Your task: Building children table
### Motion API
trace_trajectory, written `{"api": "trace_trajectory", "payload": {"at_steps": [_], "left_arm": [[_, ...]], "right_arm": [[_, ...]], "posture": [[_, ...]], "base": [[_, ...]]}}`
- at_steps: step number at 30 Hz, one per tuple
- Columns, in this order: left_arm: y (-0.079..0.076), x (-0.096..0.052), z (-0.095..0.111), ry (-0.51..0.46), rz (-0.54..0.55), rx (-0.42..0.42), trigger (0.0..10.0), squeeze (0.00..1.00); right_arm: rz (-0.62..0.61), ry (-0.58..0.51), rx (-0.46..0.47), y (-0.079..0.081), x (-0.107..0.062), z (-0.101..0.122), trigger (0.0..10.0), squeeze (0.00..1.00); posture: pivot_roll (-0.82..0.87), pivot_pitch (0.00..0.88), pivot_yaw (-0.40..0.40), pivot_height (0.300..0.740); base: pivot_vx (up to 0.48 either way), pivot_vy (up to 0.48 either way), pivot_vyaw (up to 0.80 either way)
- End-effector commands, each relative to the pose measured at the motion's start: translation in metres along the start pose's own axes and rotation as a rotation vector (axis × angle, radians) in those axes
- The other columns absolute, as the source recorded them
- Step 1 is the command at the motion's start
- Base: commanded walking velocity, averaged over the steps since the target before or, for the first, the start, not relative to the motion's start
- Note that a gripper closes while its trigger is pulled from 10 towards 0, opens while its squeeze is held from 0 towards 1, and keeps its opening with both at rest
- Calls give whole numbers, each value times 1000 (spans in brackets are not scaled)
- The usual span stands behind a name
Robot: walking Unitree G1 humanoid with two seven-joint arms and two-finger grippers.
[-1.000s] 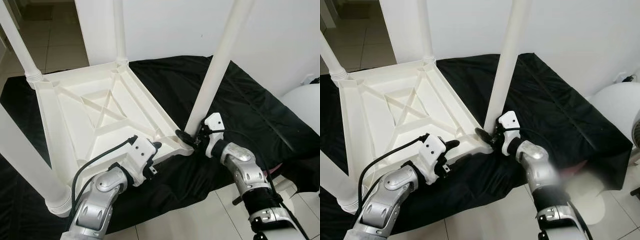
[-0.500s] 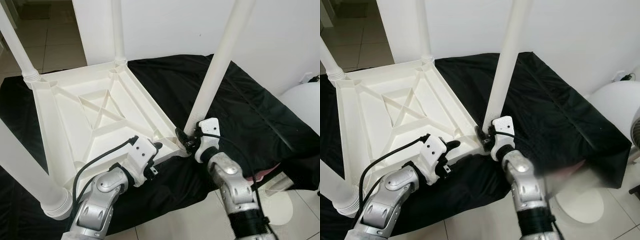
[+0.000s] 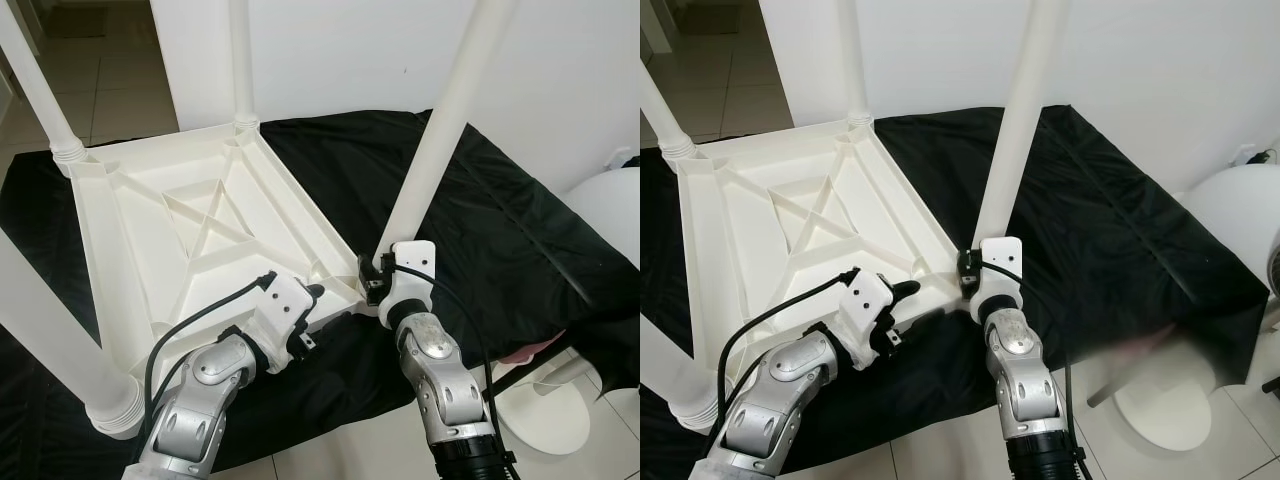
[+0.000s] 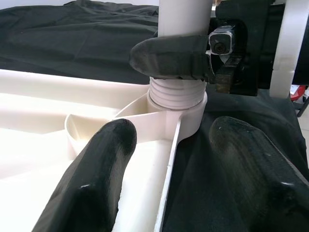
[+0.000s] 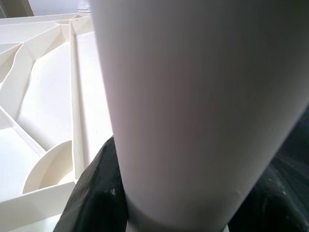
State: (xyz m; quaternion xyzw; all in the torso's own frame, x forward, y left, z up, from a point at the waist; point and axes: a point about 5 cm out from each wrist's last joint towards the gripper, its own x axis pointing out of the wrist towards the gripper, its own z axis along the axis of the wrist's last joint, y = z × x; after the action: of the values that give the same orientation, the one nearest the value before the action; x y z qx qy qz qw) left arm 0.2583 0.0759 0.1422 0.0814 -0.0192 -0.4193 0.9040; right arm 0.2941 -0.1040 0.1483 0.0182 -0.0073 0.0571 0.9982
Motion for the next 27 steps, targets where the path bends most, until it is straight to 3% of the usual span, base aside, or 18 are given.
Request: {"api": "trace_trajectory", "payload": {"at_steps": [1,2,3,4,5,11,12,13,14,20,27], "left_arm": [[4,1,-2,11,75,-1,10000,0],[4,2,-2,11,74,0,10000,0],[4,2,-2,10,73,1,10000,0],[4,2,-2,10,73,1,10000,0],[4,2,-1,9,73,1,10000,0],[3,0,-2,13,76,1,10000,0],[3,0,-2,12,76,-1,10000,0],[3,0,-2,12,76,-1,10000,0],[3,0,-2,12,76,-1,10000,0],[5,2,-2,10,80,1,10000,0],[5,4,-2,11,62,14,10000,0]], "right_arm": [[-19,62,55,6,-5,-12,10000,0],[-25,59,51,4,-5,-11,10000,0],[-26,52,50,2,-4,-9,10000,922],[-27,47,48,1,-3,-8,10000,922],[-20,41,48,-1,-2,-7,10000,1000],[11,26,46,-9,-1,-3,10000,1000],[55,23,41,-11,-1,-3,10000,882],[55,23,41,-11,-1,-3,10000,882],[114,4,37,-17,-1,0,10000,0],[222,-16,16,-30,1,0,10000,0],[458,-29,-88,-41,15,-3,10000,0]], "posture": [[-33,53,-38,740],[-34,52,-37,740],[-34,53,-37,740],[-34,53,-37,740],[-33,53,-38,740],[-33,55,-39,740],[-33,56,-40,740],[-33,56,-40,740],[-34,54,-40,740],[-35,50,-39,740],[-41,41,-23,740]], "base": [[0,0,0],[0,0,0],[0,0,0],[0,0,0],[0,0,0],[0,0,0],[0,0,0],[0,0,0],[0,0,0],[0,0,0],[0,0,0]]}}
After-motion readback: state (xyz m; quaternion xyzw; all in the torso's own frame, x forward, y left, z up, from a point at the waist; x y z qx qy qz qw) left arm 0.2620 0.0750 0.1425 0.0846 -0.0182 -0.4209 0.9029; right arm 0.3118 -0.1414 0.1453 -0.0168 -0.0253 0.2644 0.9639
